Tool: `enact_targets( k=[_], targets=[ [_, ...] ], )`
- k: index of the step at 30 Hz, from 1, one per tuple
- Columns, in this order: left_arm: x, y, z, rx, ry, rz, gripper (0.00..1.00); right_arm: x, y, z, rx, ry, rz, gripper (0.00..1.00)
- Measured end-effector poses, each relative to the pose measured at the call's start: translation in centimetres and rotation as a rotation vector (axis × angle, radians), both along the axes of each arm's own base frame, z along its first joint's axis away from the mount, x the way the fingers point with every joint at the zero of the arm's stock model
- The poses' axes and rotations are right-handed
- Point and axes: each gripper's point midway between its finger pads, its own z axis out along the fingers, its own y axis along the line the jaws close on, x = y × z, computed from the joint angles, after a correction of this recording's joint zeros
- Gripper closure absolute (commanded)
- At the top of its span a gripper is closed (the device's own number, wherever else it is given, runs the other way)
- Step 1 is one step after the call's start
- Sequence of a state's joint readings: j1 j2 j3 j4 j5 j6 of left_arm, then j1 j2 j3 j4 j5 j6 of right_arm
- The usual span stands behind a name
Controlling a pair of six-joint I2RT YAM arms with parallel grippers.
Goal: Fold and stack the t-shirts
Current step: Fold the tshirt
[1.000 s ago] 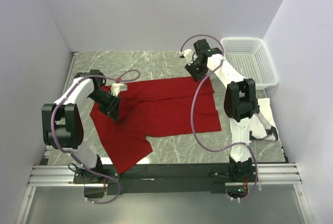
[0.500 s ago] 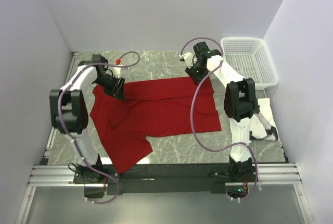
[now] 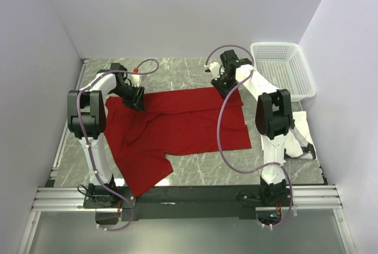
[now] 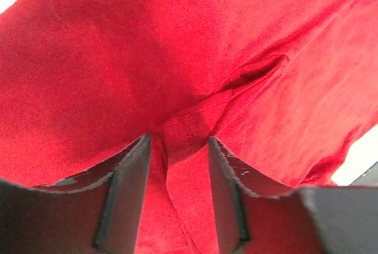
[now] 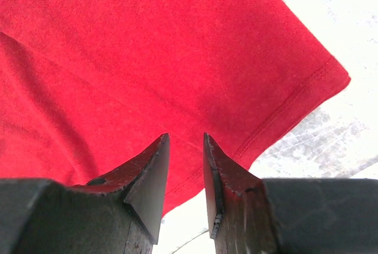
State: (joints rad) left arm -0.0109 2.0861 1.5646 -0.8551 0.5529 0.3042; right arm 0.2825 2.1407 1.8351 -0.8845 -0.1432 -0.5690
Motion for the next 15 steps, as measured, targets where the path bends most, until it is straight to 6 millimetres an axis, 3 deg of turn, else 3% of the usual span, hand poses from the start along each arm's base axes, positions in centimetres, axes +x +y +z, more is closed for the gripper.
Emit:
enact_targets(
  k=[5,7,9,15],
  targets=[
    [-1.2,-1.2,0.0,-0.038,0.018,-0.049,0.77,0.0,-0.2,0.0,-0.003,-0.002,-0.003,0.63],
    [-2.9,-2.3,0.1,-0.055,0.044,-0.099,0.80,0.0,-0.2,0.0,-0.004,-0.003,-0.003,0.63],
    [-4.9,-4.0,0.7,-0.074,0.063,-0.164,0.79,0.0,-0.3,0.1,-0.005,-0.004,-0.004,0.63],
    [-10.4,-8.9,3.9,-0.120,0.047,-0.340,0.59,0.1,-0.5,0.1,-0.011,-0.006,-0.007,0.63]
  ],
)
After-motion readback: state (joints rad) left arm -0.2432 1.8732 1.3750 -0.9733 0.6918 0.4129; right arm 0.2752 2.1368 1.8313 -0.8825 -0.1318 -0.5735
